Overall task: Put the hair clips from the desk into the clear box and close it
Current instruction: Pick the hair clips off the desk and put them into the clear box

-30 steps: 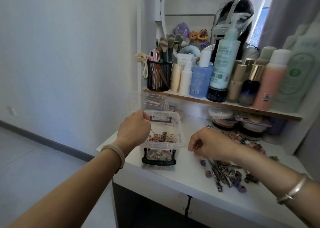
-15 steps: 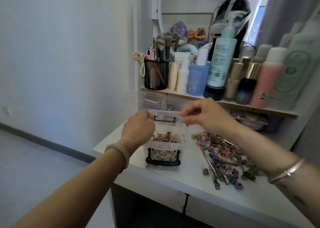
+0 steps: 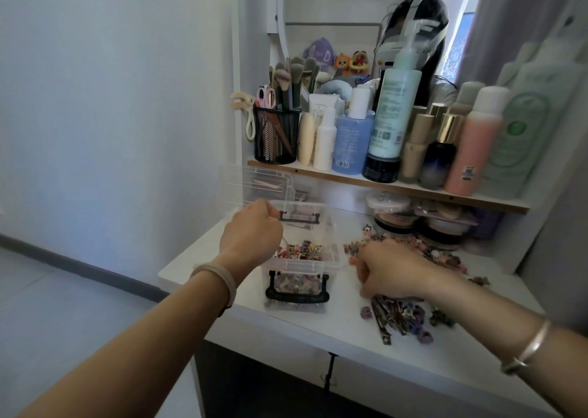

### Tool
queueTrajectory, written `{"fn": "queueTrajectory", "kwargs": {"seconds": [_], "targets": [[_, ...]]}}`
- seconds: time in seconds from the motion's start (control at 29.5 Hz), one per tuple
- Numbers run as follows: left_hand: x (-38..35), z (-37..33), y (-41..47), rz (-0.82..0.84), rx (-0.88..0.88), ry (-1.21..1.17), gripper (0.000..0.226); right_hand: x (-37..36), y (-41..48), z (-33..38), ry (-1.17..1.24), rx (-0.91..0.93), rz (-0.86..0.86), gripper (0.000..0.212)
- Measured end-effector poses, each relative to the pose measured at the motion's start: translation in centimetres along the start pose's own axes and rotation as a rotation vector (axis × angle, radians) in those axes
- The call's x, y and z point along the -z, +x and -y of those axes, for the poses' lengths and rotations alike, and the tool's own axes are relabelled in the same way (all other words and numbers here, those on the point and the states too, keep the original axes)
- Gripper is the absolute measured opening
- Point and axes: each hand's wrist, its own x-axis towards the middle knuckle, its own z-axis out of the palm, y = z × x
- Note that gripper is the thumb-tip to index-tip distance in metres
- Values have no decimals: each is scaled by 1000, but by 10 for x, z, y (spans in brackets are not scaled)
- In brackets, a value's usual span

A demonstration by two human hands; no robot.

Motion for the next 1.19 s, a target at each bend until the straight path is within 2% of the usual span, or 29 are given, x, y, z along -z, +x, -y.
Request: {"fn": "queueTrajectory", "kwargs": {"seconds": [0.17,0.2,0.34,0.41,0.61,0.68,0.74,0.81,1.05,1.19], "targets": [[0,0,-1,1,-7,2,34,8,7,1,141,-20,-97,9],[0,-1,-1,0,-9,4,34,19,7,3,238,-19,-138,5],[1,-1,0,-7,-7,9,35,57,9,20,791,33,-236,13],[1,0,0,-4,-1,-1,35,59,10,32,861,66,-188,13],[1,1,0,-24,-8,12,34,50,14,14,639,39,-259,14],[1,0,0,-27,-1,14,34,39,12,3,451,29,-165,4],[0,-1,-1,-22,0,11,33,23,12,-5,217,56,-63,15],[0,-2,-1,-19,-2,5,33,12,13,-9,93,81,-19,25],[1,0,1,-15,-2,11,35,0,19,-2,-10,176,-58,23],[4,1,1,-19,-5,9,36,-1,22,-3,20,191,-99,23]]}}
